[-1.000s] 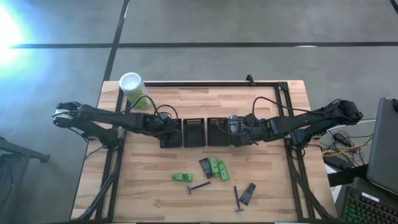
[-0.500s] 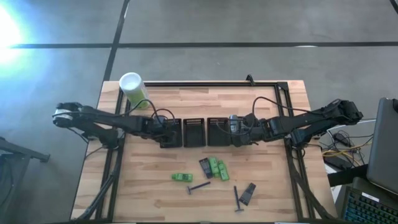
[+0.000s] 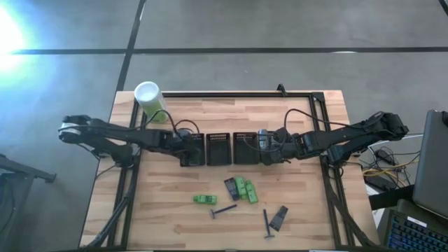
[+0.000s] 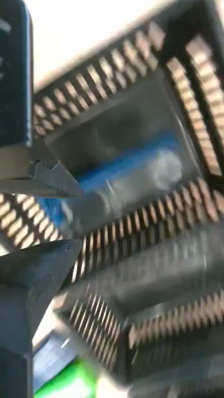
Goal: Pick & Place Travel size toiletries
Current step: Put the blue razor into the left black basket
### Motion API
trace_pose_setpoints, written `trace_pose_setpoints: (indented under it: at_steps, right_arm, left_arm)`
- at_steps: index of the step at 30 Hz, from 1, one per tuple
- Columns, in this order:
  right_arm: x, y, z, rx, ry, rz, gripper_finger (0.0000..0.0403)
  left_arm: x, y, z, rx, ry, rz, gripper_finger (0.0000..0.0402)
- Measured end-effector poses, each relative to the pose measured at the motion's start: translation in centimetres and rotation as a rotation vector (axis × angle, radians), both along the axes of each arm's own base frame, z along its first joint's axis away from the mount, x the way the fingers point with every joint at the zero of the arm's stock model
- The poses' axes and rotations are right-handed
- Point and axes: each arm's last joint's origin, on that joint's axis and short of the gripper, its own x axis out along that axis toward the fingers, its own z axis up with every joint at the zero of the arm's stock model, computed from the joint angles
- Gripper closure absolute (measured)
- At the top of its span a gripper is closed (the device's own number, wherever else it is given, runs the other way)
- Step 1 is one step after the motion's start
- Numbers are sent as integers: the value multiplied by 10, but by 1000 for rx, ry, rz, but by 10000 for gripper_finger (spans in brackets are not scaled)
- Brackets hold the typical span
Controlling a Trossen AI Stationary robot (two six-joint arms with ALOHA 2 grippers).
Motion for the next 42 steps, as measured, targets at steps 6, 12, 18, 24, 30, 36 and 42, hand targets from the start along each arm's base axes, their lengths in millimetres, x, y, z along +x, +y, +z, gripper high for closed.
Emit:
trace_pose_setpoints:
  at_steps: [6,12,18,24,30,36,42]
  right_arm:
    - [0,0,0,-4,3,9,147]
    - [1,5,0,39,14,101,125]
    - [9,33,7,71,-104,295,103]
    - [4,50,6,135,-117,276,90]
    - [-9,64,2,192,-66,219,82]
    - [-24,77,-1,183,22,250,72]
    - [-35,84,-4,151,124,368,60]
  left_arm:
    - [19,-26,37,122,-160,-533,271]
    - [32,-63,41,280,-153,-827,271]
    - [40,-90,34,312,-125,-958,271]
    - [46,-103,22,302,-84,-998,271]
    - [56,-114,12,265,-45,-973,270]
    - [73,-135,21,250,-58,-912,270]
    - [97,-162,31,279,-90,-927,242]
